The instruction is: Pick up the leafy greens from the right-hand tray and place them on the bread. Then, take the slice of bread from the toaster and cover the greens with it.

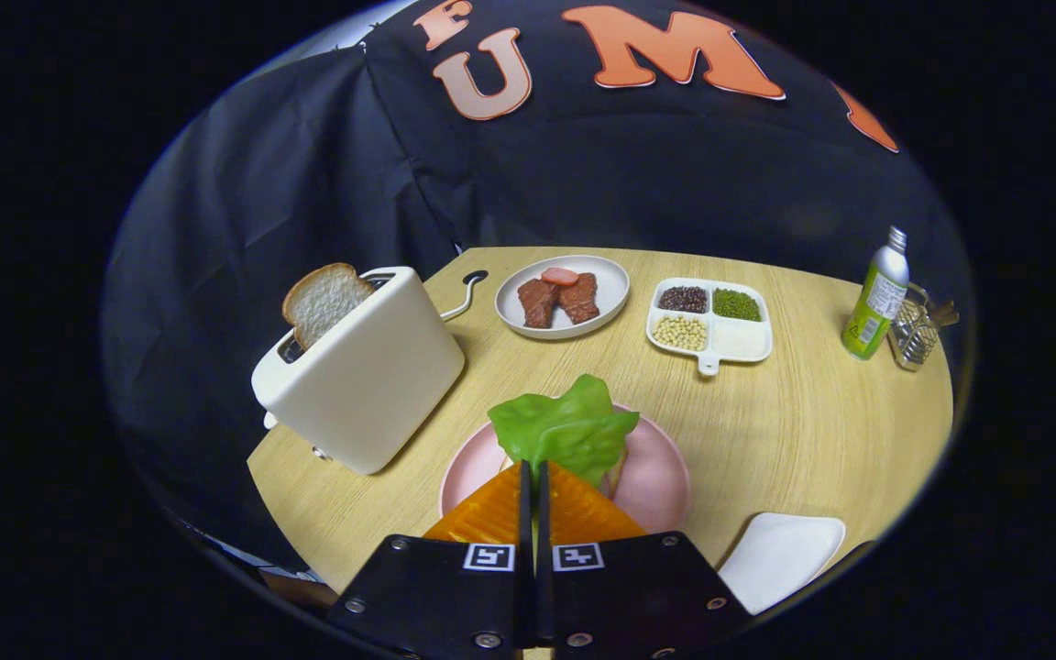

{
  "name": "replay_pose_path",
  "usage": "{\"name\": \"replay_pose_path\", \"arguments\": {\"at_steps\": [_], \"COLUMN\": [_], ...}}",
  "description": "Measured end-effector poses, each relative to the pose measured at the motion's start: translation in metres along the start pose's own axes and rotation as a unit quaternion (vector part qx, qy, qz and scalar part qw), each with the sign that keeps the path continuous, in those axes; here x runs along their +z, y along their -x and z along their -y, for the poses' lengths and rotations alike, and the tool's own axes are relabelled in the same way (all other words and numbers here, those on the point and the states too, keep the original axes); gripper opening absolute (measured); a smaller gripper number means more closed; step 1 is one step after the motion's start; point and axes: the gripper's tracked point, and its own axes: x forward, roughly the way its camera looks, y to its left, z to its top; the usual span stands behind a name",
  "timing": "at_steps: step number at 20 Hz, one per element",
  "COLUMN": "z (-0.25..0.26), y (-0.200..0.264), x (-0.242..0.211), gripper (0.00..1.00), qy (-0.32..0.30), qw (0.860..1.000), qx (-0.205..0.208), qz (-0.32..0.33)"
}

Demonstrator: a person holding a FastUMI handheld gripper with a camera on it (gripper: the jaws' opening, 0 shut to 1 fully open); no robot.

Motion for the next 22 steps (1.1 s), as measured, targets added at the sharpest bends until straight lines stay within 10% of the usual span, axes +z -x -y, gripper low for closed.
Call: {"name": "replay_pose_path", "arguments": {"at_steps": [14,22], "z": [0.023,0.016], "y": [-0.042,-0.035], "x": [-0.030,-0.015], "gripper": [0.04,0.28], "qy": [0.007,-0.002], "qw": [0.998,0.998], "qx": [-0.046,-0.045], "qz": [-0.052,-0.037]}}
